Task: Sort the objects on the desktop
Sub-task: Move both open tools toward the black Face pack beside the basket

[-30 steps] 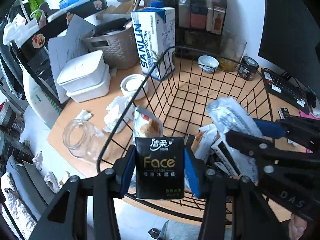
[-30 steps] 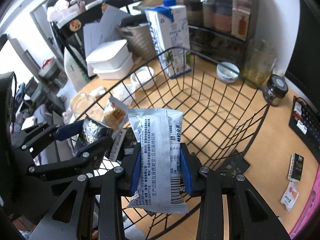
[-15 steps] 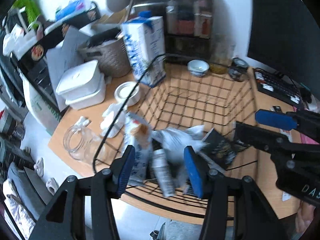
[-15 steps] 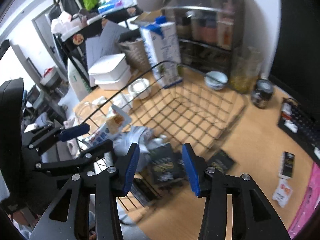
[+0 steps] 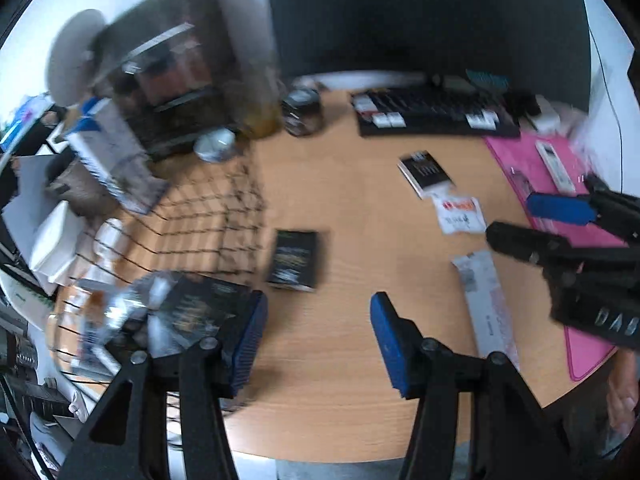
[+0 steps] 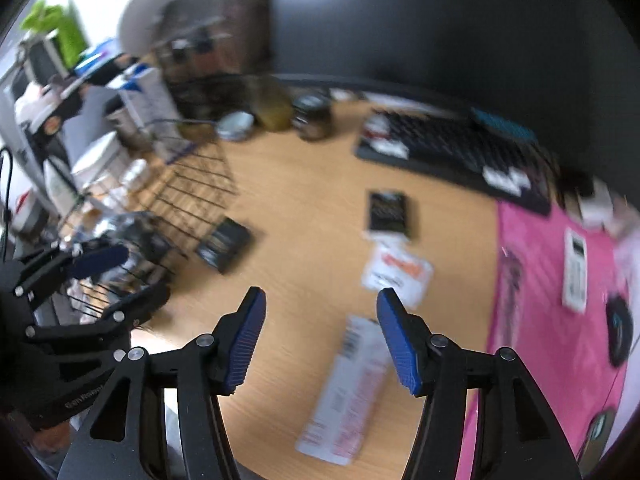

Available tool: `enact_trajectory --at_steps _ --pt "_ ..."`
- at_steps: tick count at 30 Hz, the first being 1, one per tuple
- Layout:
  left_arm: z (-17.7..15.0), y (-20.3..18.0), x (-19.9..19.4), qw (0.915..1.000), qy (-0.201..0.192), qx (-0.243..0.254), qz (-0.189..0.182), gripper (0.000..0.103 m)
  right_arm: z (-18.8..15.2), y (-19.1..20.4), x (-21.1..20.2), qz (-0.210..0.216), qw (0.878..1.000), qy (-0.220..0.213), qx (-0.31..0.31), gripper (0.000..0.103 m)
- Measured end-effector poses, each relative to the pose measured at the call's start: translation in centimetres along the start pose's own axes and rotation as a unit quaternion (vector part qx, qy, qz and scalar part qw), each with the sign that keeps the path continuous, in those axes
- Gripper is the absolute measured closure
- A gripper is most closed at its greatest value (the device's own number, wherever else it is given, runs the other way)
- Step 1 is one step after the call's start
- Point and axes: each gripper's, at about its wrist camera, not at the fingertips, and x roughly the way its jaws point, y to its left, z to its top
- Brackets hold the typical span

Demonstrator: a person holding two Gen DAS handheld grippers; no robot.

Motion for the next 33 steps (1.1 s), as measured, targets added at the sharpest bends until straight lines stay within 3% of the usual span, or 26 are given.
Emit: enact_trajectory --at_steps 3,5,8,10,14,16,18,21,23,28,33 --pt "-1.8 -1.6 1.2 0.9996 0.006 -0.025 0.014 0.043 -0.3 -2.4 1.3 -0.003 1.000 0.007 0.009 0.045" --pt "-3.2 -1.7 1.5 0.9977 0.005 -0.065 0.017 0.043 0.1 -2.3 2.6 0.016 1.000 0.006 -0.020 0.044" --pt "-5.4 0.2 3.0 0.9865 0.015 -0.163 0.008 0.043 1.0 -0.4 5.4 0.082 0.993 0.017 -0.087 0.044" --pt "-6.4 1.3 4.1 0.9786 0.028 -0.203 0.019 0.043 1.6 1.2 7.2 0.099 0.986 0.023 -0.129 0.044" --pt "-8.4 3.4 4.9 0.9541 0.022 -0.297 0.034 0.043 2.1 5.4 9.3 0.141 0.956 0.037 -0.255 0.044" --pt "-8.9 3.9 4.7 0.9418 0.013 -0.331 0.055 0.041 2.0 7.3 9.7 0.132 0.941 0.024 -0.311 0.044" --pt "-9.8 4.3 4.5 0.9228 0.001 -0.379 0.070 0.038 2.1 9.0 10.3 0.128 0.921 0.015 -0.368 0.044" --pt "-10.4 4.4 4.7 0.8997 -0.009 -0.427 0.090 0.036 2.9 9.9 11.4 0.160 0.906 0.022 -0.392 0.044" --pt "-10.4 4.5 4.9 0.8913 -0.012 -0.442 0.098 0.036 3.4 10.2 12.3 0.190 0.897 0.031 -0.399 0.044" --pt "-10.1 4.8 5.5 0.8787 -0.011 -0.461 0.124 0.032 4.1 11.0 14.1 0.218 0.882 0.036 -0.416 0.044" --pt "-9.6 4.7 6.5 0.8800 0.001 -0.456 0.131 0.029 5.2 11.2 15.5 0.234 0.878 0.036 -0.416 0.044"
